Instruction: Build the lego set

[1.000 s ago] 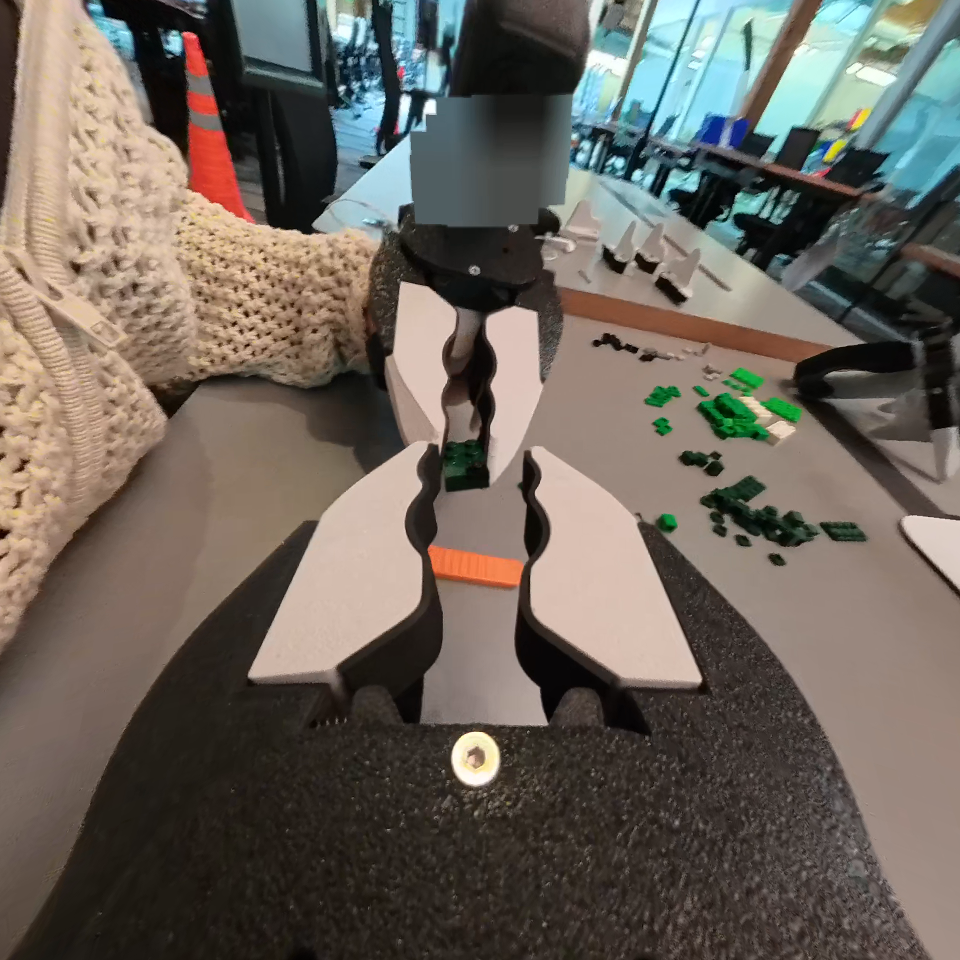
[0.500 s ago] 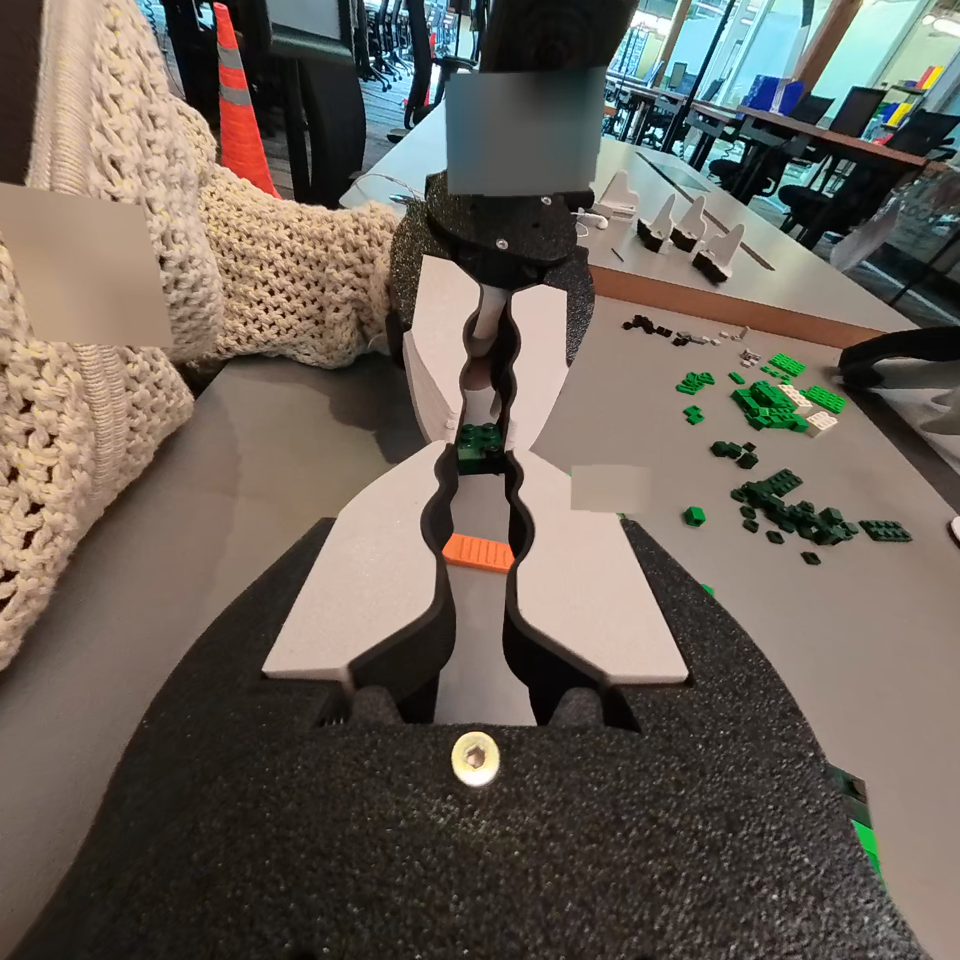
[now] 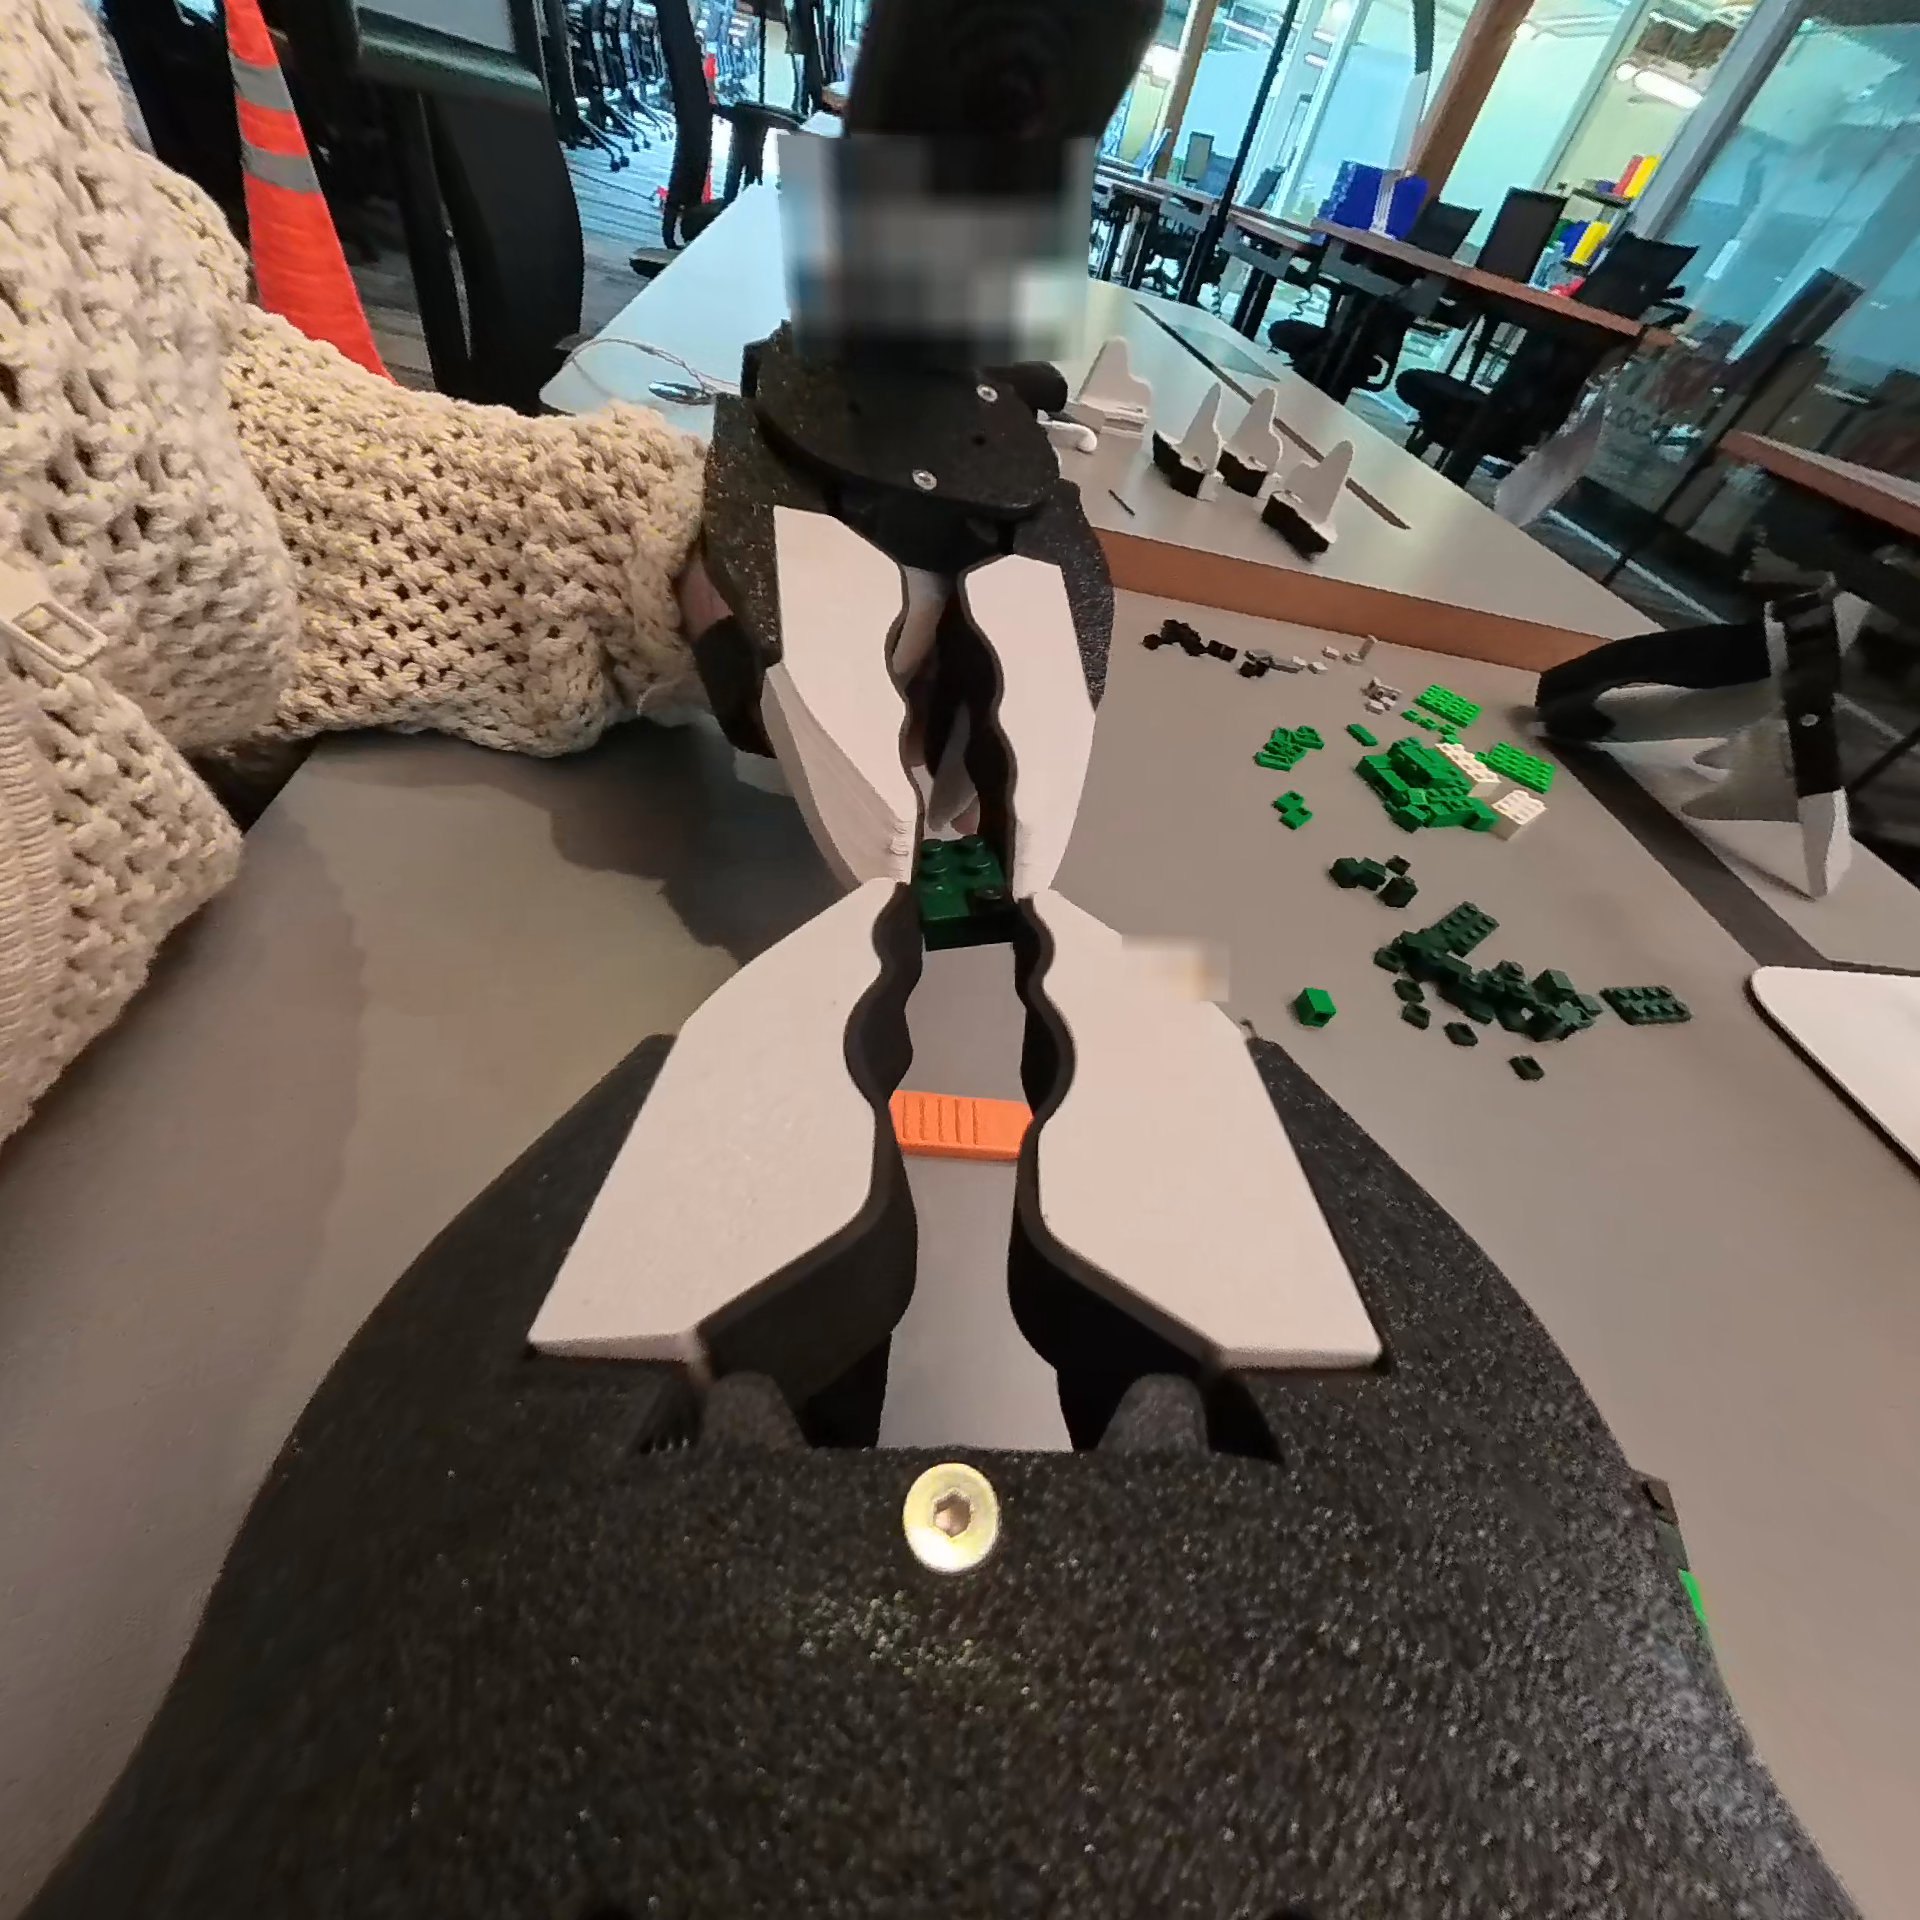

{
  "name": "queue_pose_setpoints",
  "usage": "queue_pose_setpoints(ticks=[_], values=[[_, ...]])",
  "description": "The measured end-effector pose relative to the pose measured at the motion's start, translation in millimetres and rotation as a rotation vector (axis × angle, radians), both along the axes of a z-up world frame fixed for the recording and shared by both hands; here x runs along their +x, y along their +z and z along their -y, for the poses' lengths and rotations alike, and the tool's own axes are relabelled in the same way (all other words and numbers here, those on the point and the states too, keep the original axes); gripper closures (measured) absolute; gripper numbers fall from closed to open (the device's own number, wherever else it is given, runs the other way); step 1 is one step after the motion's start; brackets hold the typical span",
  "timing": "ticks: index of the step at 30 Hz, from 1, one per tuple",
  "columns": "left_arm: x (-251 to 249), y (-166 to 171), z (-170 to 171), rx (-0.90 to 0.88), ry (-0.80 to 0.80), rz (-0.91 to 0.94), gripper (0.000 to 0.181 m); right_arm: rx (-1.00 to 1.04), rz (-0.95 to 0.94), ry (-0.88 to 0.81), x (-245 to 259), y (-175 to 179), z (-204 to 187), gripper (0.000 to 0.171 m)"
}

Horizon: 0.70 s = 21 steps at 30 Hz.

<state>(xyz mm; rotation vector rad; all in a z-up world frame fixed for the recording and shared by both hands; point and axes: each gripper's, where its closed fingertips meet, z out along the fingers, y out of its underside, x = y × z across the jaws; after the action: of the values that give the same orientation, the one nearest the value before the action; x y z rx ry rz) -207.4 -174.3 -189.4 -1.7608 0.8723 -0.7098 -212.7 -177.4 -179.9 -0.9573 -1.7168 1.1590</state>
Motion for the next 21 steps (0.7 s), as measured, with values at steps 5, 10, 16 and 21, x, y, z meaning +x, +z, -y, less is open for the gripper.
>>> queue_pose_setpoints(ticks=[5, 10, 16, 21], values=[[-0.8, -1.8, 0.5, 0.000, -0.001, -0.008, 0.165, -0.009, -0.013, 0.003, -1.4, 0.2, 0.8, 0.154], [-51.2, 5.0, -12.3, 0.084, 0.211, -0.116, 0.165, -0.076, 0.046, -0.014, -5.9, -2.8, -7.6, 0.144], [-129.9, 6.2, -16.9, 0.156, 0.514, -0.125, 0.165, -0.024, 0.367, 0.018, -32.0, -42.1, -5.2, 0.151], [-159.2, 5.2, -20.7, 0.190, 0.674, -0.138, 0.165, -0.044, 0.630, -0.112, -55.1, -72.3, -1.7, 0.154]])
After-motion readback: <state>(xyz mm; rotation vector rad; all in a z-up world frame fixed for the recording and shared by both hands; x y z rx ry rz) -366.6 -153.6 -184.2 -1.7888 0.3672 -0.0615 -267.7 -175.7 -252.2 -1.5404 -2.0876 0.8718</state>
